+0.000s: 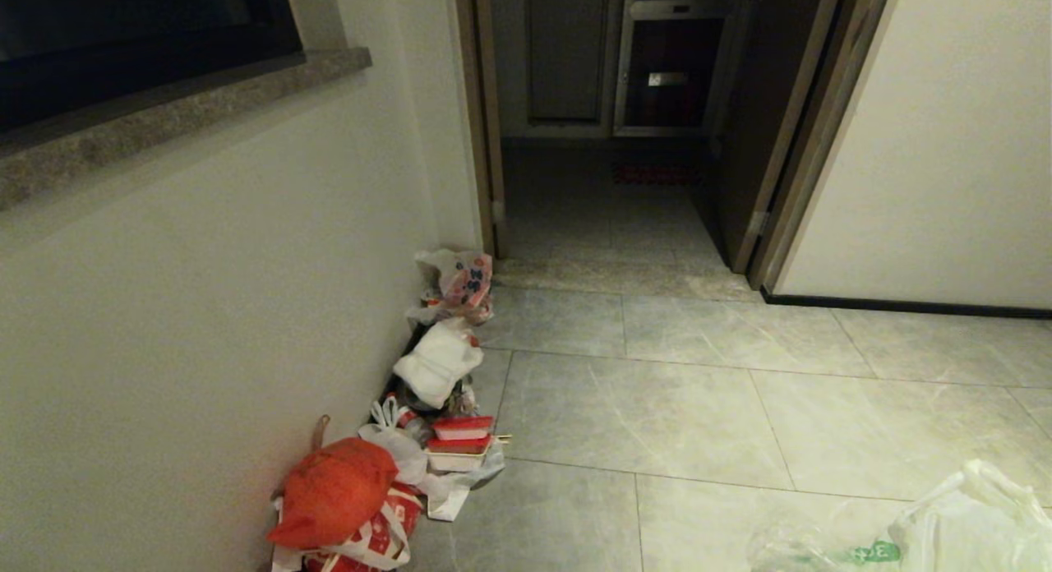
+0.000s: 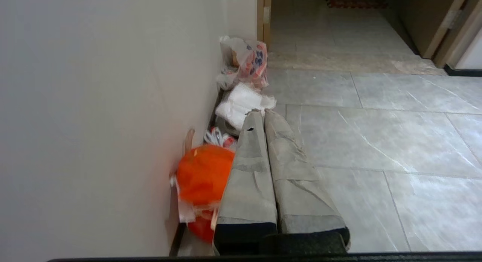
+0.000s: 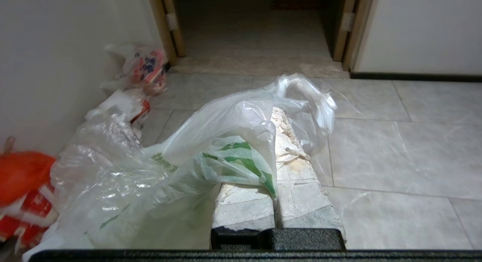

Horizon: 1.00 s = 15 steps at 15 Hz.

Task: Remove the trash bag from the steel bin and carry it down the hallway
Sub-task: Put the trash bag at the door

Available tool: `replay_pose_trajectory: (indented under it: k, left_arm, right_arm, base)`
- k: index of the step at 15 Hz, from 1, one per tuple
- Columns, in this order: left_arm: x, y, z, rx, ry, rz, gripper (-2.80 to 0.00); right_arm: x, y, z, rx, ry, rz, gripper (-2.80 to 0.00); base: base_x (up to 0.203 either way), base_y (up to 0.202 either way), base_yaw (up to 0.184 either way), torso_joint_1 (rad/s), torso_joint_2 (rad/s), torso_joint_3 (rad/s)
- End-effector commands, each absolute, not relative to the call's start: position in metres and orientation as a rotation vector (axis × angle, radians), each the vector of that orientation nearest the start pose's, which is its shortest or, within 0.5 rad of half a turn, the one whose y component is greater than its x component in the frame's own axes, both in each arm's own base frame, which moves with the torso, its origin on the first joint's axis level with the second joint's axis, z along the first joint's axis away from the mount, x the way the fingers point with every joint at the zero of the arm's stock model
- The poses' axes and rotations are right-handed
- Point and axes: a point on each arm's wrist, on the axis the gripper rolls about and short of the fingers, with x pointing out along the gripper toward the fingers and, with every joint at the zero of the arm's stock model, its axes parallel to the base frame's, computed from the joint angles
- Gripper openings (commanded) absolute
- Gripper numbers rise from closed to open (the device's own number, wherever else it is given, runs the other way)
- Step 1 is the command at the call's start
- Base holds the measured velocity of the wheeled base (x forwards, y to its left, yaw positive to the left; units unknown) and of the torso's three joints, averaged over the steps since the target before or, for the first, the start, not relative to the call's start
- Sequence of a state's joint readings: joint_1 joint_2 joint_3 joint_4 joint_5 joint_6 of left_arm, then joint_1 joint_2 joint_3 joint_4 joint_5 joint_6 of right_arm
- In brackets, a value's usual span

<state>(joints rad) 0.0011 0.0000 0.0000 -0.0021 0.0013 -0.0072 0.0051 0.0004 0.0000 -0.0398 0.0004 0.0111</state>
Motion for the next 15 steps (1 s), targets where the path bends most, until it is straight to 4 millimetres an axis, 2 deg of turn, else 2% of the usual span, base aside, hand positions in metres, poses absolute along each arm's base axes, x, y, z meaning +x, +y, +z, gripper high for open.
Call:
replay_pose_trajectory:
  k: [1,15]
  left_arm:
    - [-0.0226,0.0000,0.0753,-0.008,0.002,0.002,-2.80]
    - [-0.0227,0.0000,0.0753,-0.008,0.000,0.002,-2.80]
  right_arm:
    - [-0.0217,-0.0001,0.0761,0.011,-0.028,0.006,-2.80]
    - [-0.0217,-0.0001,0.0760,0.012,-0.027,0.006,-2.80]
  base:
    - [0.196,0.000,-0.005,0.002,0.00,0.004]
    - [0.194,0.000,0.001,0.001,0.00,0.001]
